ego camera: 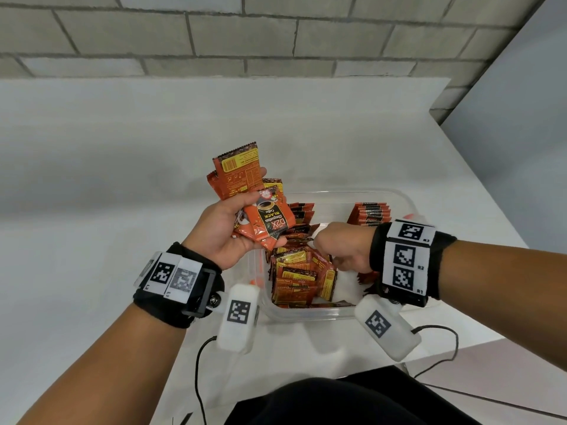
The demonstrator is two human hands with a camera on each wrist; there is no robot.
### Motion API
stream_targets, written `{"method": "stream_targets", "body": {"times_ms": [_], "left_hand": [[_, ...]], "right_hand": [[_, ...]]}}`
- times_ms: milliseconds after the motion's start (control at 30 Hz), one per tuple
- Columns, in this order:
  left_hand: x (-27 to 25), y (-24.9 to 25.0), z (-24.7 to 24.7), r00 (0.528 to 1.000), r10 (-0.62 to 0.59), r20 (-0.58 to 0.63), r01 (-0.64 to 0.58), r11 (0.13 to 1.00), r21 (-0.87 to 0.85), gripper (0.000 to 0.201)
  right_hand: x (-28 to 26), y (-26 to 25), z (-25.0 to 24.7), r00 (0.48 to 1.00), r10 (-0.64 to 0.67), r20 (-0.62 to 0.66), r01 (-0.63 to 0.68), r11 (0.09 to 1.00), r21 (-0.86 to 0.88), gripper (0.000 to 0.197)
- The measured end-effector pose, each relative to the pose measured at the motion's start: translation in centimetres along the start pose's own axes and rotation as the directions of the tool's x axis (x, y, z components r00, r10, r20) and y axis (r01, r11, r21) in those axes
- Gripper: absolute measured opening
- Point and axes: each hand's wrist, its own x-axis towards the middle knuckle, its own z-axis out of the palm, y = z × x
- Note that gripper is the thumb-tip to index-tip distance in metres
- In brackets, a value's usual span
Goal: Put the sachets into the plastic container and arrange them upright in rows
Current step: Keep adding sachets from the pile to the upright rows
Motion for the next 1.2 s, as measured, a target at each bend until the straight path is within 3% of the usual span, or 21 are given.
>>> {"method": "stream_targets", "body": {"times_ms": [167,333,433,533,633,733,833,900,1000,1067,1200], "left_hand": [[0.1,-0.2,0.0,1.000,0.011,0.002,-0.011,1.000,0.000,0.040],[0.2,-0.3,0.3,1.000,0.000,0.003,0.001,1.000,-0.012,0.036],[0.2,-0.2,0.3,1.000,0.006,0.011,-0.006,1.000,-0.006,0.037],[0.1,-0.1,0.3,1.000,0.012,0.019,-0.012,1.000,-0.007,0.038],[0.2,-0.2,0.5,1.000,0.007,0.016,-0.007,1.000,0.003,0.039],[0.1,-0.3,0.9,0.999,-0.018,0.027,0.017,1.000,0.012,0.041],[0.0,-0.5,1.4,0.998,-0.051,0.031,0.050,0.998,0.032,0.052],[0.0,-0.5,1.7,0.997,-0.077,0.028,0.076,0.996,0.041,0.053],[0.0,-0.7,2.3,0.993,-0.109,0.046,0.106,0.992,0.066,0.039],[-0.1,-0.8,3.1,0.989,-0.140,0.054,0.135,0.986,0.099,0.040],[0.2,-1.5,4.8,0.975,-0.207,0.079,0.190,0.964,0.186,0.060]], "right_hand": [[-0.7,0.0,0.4,0.997,0.076,0.031,-0.071,0.987,-0.142,0.017],[-1.8,-0.6,-0.3,0.999,0.039,-0.023,-0.043,0.975,-0.219,0.010],[-2.1,0.0,-0.7,0.999,-0.013,-0.034,0.003,0.956,-0.293,0.028],[-1.9,0.4,-0.3,0.997,0.076,0.024,-0.066,0.956,-0.285,0.043],[-1.7,0.3,0.4,0.991,0.127,0.049,-0.112,0.965,-0.239,0.046],[-1.6,0.1,0.1,0.994,0.098,0.051,-0.080,0.956,-0.282,0.044],[-2.2,-0.3,-1.6,0.997,-0.067,-0.029,0.047,0.898,-0.437,0.034],[-3.0,-0.8,-3.4,0.955,-0.281,-0.092,0.196,0.834,-0.515,0.035],[-4.9,-1.4,-5.4,0.787,-0.588,-0.190,0.475,0.772,-0.421,0.040],[-5.2,-1.8,-5.6,0.706,-0.672,-0.224,0.613,0.738,-0.284,0.039],[-3.5,-2.2,-4.8,0.638,-0.743,-0.201,0.691,0.668,-0.277,0.028]]}}
